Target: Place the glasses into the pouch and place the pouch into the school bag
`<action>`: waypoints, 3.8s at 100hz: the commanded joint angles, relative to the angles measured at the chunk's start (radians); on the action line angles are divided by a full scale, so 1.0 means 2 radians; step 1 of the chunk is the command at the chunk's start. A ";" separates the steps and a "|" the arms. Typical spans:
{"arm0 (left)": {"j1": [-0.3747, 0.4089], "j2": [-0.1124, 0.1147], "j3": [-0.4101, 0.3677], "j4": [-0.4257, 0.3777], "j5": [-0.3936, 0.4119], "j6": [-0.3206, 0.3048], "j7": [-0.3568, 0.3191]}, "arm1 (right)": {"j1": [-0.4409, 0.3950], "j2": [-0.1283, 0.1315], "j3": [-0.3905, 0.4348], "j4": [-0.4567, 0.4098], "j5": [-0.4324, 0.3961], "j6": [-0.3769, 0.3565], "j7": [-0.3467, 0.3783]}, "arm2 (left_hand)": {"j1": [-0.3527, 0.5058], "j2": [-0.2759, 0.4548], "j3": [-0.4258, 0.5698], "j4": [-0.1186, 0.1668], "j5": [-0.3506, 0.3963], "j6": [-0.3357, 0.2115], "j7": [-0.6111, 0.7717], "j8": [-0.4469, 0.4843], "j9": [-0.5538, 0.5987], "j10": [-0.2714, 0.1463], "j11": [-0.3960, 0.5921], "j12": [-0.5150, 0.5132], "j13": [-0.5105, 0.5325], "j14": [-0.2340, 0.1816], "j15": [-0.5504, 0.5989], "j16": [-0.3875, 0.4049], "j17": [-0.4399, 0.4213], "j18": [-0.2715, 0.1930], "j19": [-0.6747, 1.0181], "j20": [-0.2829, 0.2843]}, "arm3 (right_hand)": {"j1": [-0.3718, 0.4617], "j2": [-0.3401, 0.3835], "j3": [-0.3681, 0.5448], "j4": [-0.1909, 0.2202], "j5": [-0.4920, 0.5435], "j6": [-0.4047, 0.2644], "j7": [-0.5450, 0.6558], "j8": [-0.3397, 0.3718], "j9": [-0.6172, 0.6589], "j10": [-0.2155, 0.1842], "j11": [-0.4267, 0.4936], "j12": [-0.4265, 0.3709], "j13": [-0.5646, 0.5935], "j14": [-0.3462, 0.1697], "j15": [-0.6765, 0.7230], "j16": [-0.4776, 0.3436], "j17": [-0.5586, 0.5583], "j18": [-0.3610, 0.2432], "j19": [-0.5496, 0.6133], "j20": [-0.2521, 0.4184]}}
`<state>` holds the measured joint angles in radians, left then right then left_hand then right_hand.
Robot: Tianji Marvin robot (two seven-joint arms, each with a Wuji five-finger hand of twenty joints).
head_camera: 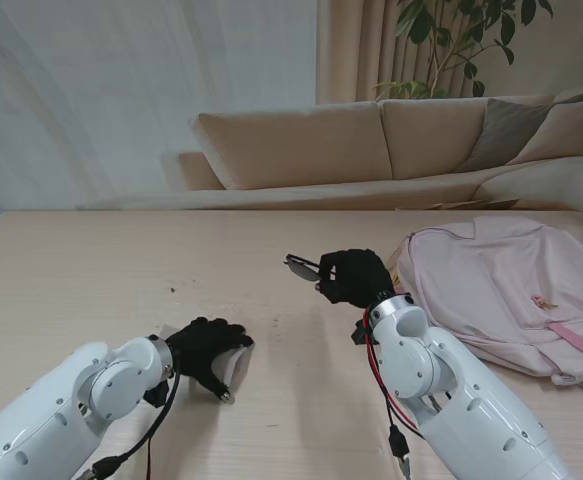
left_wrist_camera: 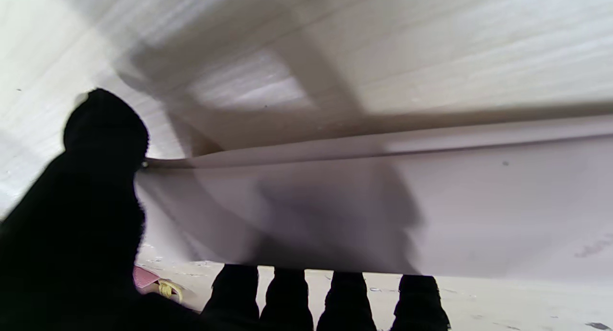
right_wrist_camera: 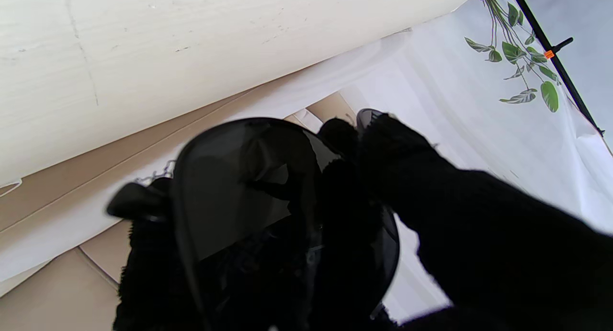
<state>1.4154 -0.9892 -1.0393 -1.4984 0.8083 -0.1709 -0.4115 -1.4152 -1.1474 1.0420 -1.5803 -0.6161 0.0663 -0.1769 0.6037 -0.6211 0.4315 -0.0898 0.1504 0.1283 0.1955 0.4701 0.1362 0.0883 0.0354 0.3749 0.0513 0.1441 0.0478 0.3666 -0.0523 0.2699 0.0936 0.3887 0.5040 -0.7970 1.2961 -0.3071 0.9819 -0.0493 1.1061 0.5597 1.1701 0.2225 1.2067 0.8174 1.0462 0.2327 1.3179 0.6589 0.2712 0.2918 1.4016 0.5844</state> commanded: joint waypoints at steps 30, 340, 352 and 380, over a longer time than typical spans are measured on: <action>0.001 -0.003 0.005 0.004 0.007 -0.005 -0.003 | -0.003 -0.002 -0.003 0.000 0.002 0.001 0.005 | 0.016 0.006 0.007 0.025 -0.008 -0.016 0.102 0.080 -0.005 -0.008 0.023 0.035 0.001 -0.015 0.030 0.003 0.000 0.015 0.024 0.005 | 0.018 0.005 0.006 -0.008 -0.004 -0.006 0.010 0.002 0.002 0.038 0.012 0.006 0.010 -0.019 0.014 0.007 -0.004 -0.002 0.020 0.012; 0.052 -0.047 -0.036 -0.122 -0.031 0.090 0.169 | 0.059 0.041 -0.069 -0.106 -0.089 0.037 0.220 | 0.159 0.098 0.066 0.006 0.027 -0.021 0.467 0.183 0.116 0.003 0.306 0.133 0.199 0.052 0.287 0.111 0.074 0.026 0.347 0.009 | 0.014 0.011 -0.002 -0.007 -0.005 -0.017 0.006 0.005 0.003 0.026 0.012 0.008 0.015 -0.032 0.013 0.006 0.011 -0.003 0.023 0.016; 0.049 -0.046 -0.031 -0.124 -0.032 0.092 0.163 | 0.065 0.043 -0.076 -0.107 -0.098 0.036 0.228 | 0.158 0.099 0.065 0.006 0.028 -0.021 0.465 0.183 0.118 0.004 0.305 0.133 0.201 0.052 0.286 0.111 0.074 0.026 0.346 0.008 | 0.012 0.011 -0.001 -0.008 -0.004 -0.021 0.007 0.005 0.004 0.023 0.012 0.008 0.017 -0.035 0.013 0.006 0.014 -0.004 0.023 0.016; 0.044 -0.042 -0.027 -0.130 -0.030 0.095 0.141 | 0.082 0.045 -0.093 -0.109 -0.117 0.059 0.250 | 0.158 0.100 0.061 0.007 0.028 -0.021 0.465 0.184 0.117 0.002 0.302 0.132 0.201 0.052 0.284 0.111 0.073 0.028 0.343 0.007 | 0.010 0.010 0.000 -0.008 -0.004 -0.023 0.007 0.005 0.006 0.022 0.012 0.008 0.019 -0.037 0.012 0.006 0.018 -0.004 0.024 0.016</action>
<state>1.5039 -1.0712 -1.0948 -1.7461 0.7456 0.0191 -0.1176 -1.2600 -1.0569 0.8638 -1.7917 -0.8406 0.1670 0.2973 0.8817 -0.5440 0.5328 -0.0781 0.1737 0.1417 0.9849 0.7941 0.3801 0.0982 0.6406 0.6215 0.4384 0.2276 0.5997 0.5729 0.1088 0.2956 0.7577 0.3878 0.5036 -0.7954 1.2953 -0.3072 0.9818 -0.0599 1.1062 0.5590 1.1700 0.2222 1.2067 0.8174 1.0461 0.2326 1.3179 0.6590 0.3042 0.2846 1.4115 0.5860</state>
